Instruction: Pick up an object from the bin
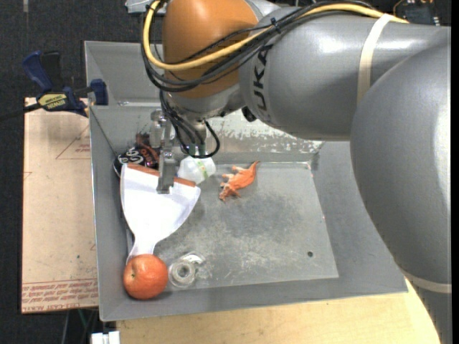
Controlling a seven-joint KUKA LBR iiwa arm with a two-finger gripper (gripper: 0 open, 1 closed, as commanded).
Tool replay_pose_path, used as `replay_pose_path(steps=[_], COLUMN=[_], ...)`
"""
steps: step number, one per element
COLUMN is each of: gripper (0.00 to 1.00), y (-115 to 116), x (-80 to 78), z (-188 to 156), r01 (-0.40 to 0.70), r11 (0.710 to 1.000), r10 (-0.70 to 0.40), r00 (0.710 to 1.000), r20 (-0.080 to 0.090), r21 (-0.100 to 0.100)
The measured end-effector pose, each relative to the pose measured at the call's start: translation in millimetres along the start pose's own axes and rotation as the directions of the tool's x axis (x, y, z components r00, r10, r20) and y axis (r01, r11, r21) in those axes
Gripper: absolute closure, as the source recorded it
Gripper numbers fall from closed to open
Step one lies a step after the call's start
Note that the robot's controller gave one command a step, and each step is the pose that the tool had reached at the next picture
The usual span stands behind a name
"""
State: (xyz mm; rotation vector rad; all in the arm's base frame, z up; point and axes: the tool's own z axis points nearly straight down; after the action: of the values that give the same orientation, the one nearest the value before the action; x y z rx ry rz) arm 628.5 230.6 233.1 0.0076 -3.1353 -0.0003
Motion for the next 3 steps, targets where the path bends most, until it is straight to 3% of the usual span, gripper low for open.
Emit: replay_pose_path(steps=[1, 2, 3], gripper=[0.0, 0.0, 0.0], y=[-2, -49, -100], x=[-1.7, 24.8, 64.8], z=[-6, 112, 71], r01=[-0.004, 0.171, 0.155], r11=[1.0, 0.985, 0.988], r10=[0.004, -0.171, -0.154], r00=[1.0, 0.985, 0.988], r20=[0.008, 0.008, 0.02], r21=[-0.001, -0.001, -0.003])
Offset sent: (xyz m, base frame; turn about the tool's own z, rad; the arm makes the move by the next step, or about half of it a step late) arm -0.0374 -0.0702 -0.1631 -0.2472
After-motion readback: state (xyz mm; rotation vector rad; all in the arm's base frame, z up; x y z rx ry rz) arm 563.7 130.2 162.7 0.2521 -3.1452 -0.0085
